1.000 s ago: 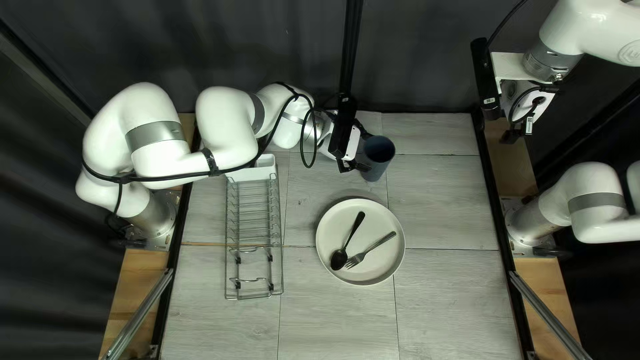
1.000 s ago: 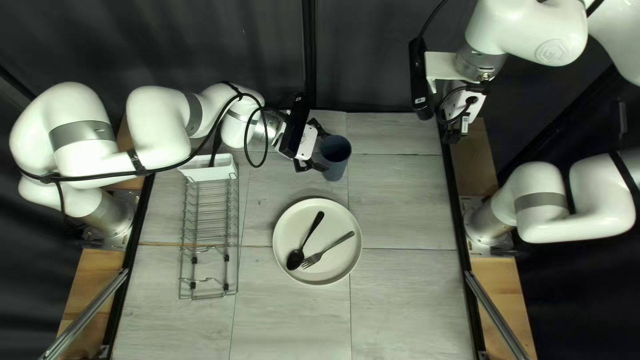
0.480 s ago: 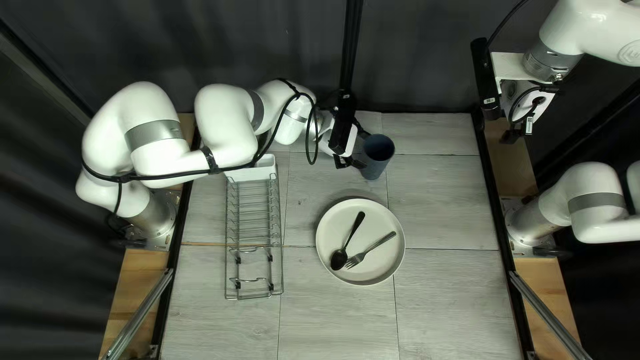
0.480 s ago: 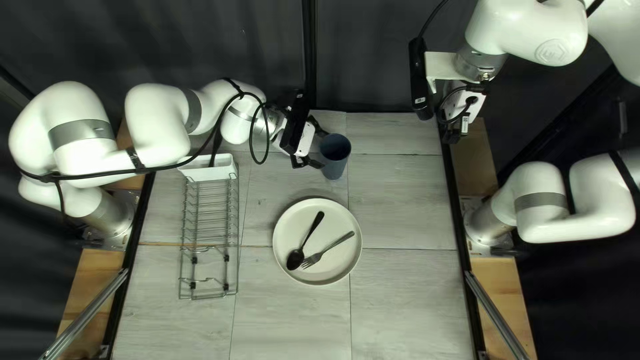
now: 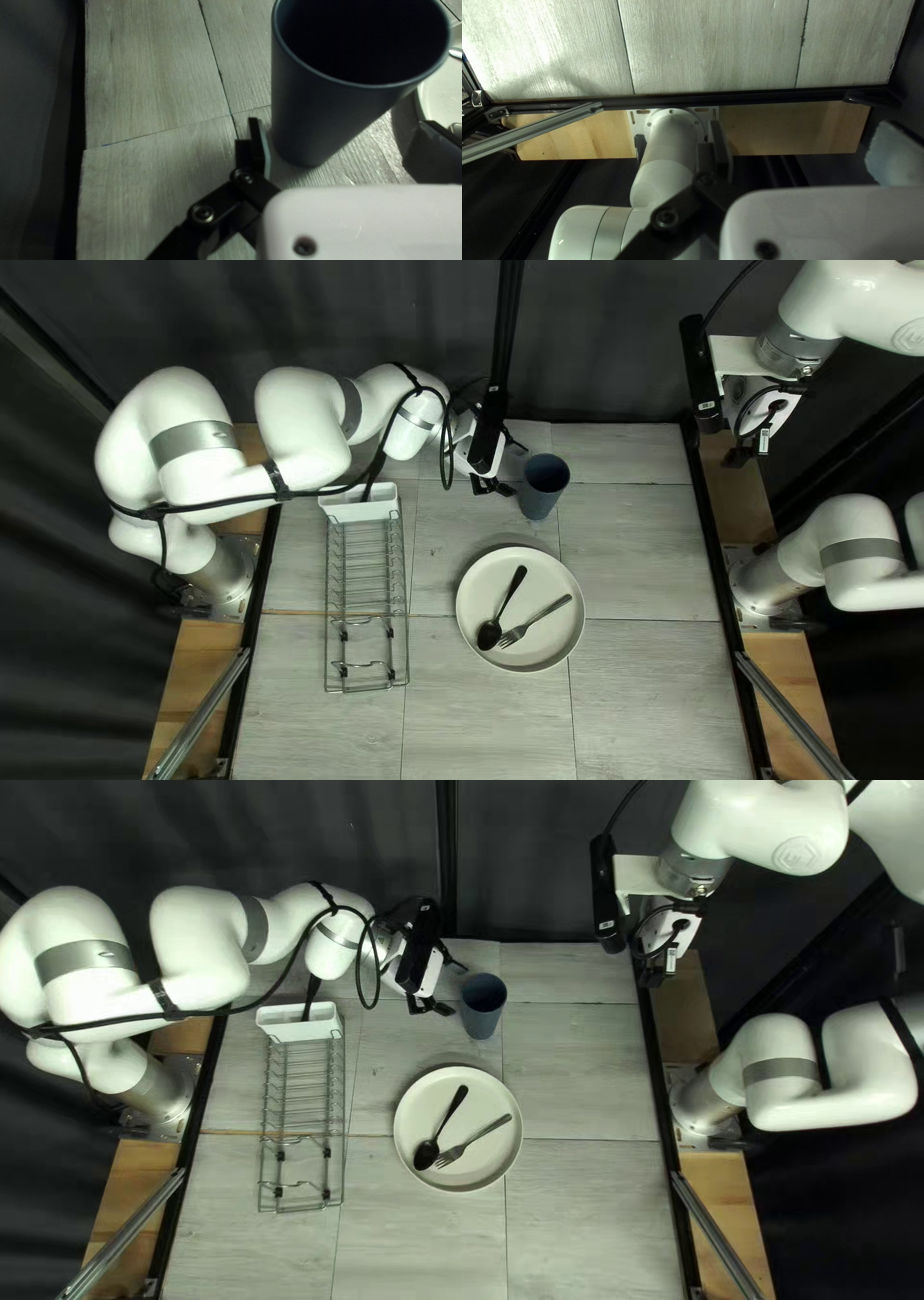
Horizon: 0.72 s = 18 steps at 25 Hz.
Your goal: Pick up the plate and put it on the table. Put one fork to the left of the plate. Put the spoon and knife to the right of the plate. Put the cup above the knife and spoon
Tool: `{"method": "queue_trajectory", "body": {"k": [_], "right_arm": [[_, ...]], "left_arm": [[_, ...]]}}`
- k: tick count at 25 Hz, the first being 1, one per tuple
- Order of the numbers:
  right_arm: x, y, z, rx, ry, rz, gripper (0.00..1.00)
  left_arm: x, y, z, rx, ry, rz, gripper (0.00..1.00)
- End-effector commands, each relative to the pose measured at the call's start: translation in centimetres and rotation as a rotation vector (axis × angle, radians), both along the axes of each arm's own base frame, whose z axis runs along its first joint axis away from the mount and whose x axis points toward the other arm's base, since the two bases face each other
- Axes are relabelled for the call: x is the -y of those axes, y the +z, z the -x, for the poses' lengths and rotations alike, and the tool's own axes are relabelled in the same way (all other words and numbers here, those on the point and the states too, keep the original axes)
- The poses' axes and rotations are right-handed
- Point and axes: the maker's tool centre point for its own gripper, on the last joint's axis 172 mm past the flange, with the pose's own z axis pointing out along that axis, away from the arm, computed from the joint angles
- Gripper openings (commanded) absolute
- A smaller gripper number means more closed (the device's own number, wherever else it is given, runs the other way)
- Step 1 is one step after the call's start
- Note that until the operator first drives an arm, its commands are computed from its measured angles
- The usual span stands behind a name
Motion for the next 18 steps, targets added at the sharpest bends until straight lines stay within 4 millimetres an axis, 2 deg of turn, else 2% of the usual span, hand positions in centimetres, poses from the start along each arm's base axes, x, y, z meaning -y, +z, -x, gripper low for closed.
{"method": "queue_trajectory", "body": {"k": [1, 2, 6, 7, 8, 11, 12, 13, 14, 15, 16, 17, 18], "right_arm": [[0.0, 0.0, 0.0, 0.000, 0.000, 0.000, 1.00], [0.0, 0.0, 0.0, 0.000, 0.000, 0.000, 1.00], [0.0, 0.0, 0.0, 0.000, 0.000, 0.000, 1.00], [0.0, 0.0, 0.0, 0.000, 0.000, 0.000, 1.00], [0.0, 0.0, 0.0, 0.000, 0.000, 0.000, 1.00], [0.0, 0.0, 0.0, 0.000, 0.000, 0.000, 1.00], [0.0, 0.0, 0.0, 0.000, 0.000, 0.000, 1.00], [0.0, 0.0, 0.0, 0.000, 0.000, 0.000, 1.00], [0.0, 0.0, 0.0, 0.000, 0.000, 0.000, 1.00], [0.0, 0.0, 0.0, 0.000, 0.000, 0.000, 1.00], [0.0, 0.0, 0.0, 0.000, 0.000, 0.000, 1.00], [0.0, 0.0, 0.0, 0.000, 0.000, 0.000, 1.00], [0.0, 0.0, 0.0, 0.000, 0.000, 0.000, 1.00]], "left_arm": [[-1.2, 2.6, 1.8, -0.031, 0.008, -0.005, 1.00], [-1.5, 3.9, 2.9, -0.043, 0.012, -0.010, 1.00], [-1.7, 6.7, 5.7, -0.083, 0.027, -0.033, 1.00], [-1.4, 8.1, 7.4, -0.108, 0.039, -0.047, 1.00], [-1.2, 8.7, 8.2, -0.122, 0.047, -0.055, 1.00], [-0.2, 11.1, 11.8, -0.181, 0.079, -0.076, 1.00], [0.0, 11.4, 12.3, -0.188, 0.083, -0.077, 1.00], [0.8, 12.5, 14.0, -0.225, 0.101, -0.083, 1.00], [0.8, 12.5, 14.0, -0.225, 0.101, -0.083, 1.00], [1.8, 13.7, 15.6, -0.270, 0.116, -0.093, 1.00], [1.8, 13.7, 15.6, -0.270, 0.116, -0.093, 1.00], [3.8, 15.9, 17.6, -0.363, 0.124, -0.134, 1.00], [4.2, 16.3, 17.8, -0.384, 0.120, -0.146, 1.00]]}}
